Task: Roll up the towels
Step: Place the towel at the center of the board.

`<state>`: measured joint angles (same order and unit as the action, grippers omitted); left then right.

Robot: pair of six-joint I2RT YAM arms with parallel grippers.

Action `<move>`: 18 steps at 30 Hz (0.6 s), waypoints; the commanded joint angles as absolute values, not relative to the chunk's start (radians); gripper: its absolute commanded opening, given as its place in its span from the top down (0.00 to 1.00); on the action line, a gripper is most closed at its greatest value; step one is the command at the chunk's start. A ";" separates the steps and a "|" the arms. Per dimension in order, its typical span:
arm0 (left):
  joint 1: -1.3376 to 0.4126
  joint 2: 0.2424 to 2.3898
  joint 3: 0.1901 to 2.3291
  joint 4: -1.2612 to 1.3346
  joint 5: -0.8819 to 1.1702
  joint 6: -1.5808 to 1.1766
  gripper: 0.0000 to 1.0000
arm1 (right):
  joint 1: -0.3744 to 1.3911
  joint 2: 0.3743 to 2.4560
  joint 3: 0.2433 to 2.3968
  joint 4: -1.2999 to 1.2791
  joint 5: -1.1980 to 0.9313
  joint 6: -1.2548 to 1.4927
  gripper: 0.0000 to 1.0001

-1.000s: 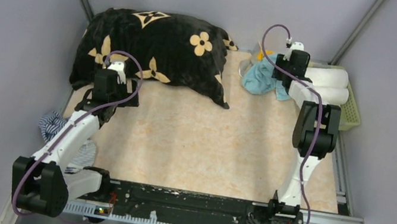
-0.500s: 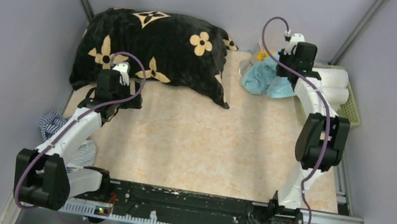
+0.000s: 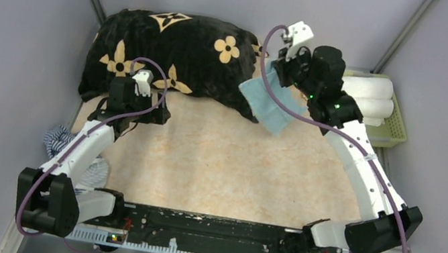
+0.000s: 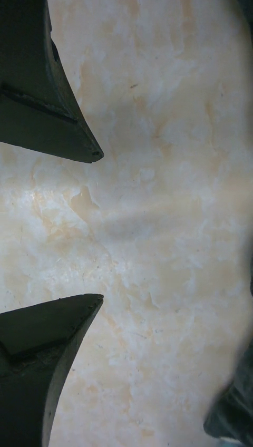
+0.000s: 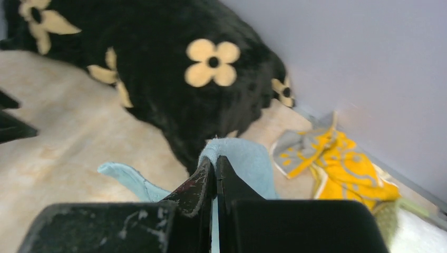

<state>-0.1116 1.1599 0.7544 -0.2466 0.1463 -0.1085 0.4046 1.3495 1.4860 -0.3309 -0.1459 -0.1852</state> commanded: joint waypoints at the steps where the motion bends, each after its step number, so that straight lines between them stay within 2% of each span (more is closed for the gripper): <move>1: -0.117 1.145 0.798 -0.268 0.252 -0.138 0.01 | 0.533 1.318 1.561 -0.384 -0.154 -0.203 1.00; 5: -0.117 1.110 0.802 -0.300 0.283 -0.150 0.02 | 0.653 1.326 1.676 -0.400 -0.192 -0.217 1.00; 9: -0.117 1.080 0.821 -0.354 0.289 -0.140 0.02 | 0.676 1.299 1.717 -0.349 -0.306 -0.185 1.00; 12: -0.117 1.062 0.835 -0.387 0.290 -0.129 0.02 | 0.677 1.240 1.642 -0.276 -0.323 -0.190 1.00; 18: -0.118 1.035 0.830 -0.418 0.334 -0.138 0.04 | 0.676 1.145 1.440 -0.280 -0.104 -0.230 1.00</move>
<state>-0.1116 1.0595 0.8089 -0.3756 0.2783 -0.1360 0.6758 1.2011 1.5349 -0.3252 -0.2428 -0.2016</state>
